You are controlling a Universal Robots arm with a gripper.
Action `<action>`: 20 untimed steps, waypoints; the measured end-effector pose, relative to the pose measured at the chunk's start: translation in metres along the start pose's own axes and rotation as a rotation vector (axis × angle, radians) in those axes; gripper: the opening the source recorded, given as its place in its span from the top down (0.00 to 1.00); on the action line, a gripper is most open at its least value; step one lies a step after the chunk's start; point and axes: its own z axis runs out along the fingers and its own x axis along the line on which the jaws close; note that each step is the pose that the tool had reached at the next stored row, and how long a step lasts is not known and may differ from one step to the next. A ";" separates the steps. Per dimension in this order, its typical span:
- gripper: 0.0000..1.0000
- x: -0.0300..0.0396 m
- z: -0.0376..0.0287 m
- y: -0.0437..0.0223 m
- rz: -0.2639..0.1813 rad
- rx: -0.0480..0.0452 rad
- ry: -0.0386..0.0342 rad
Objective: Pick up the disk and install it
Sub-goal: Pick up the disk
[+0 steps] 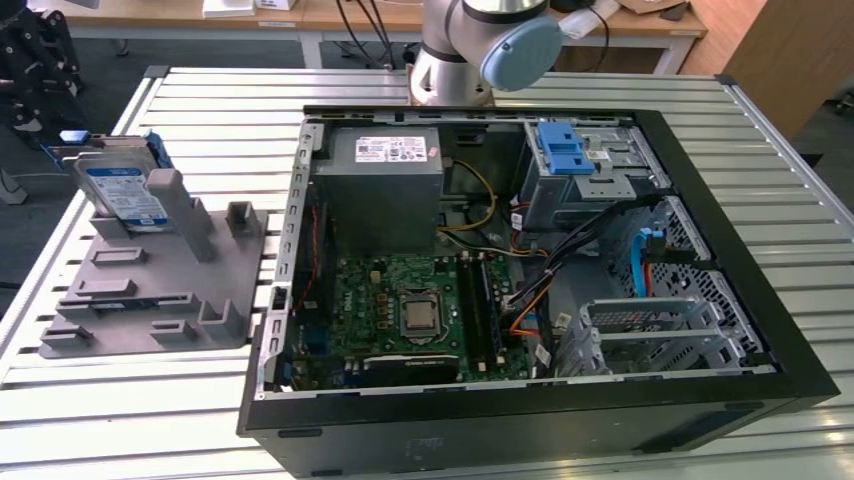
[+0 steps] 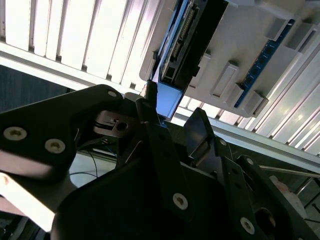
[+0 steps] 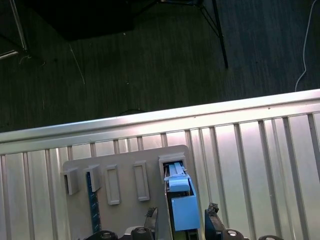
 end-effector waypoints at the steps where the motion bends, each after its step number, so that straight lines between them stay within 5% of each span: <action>1: 0.51 0.0000 0.0000 0.0000 0.000 0.0000 0.0000; 7: 0.51 0.0000 0.0024 0.0000 -0.065 0.0001 0.0005; 20: 0.51 -0.0007 0.0149 0.0024 -0.071 -0.0001 0.0006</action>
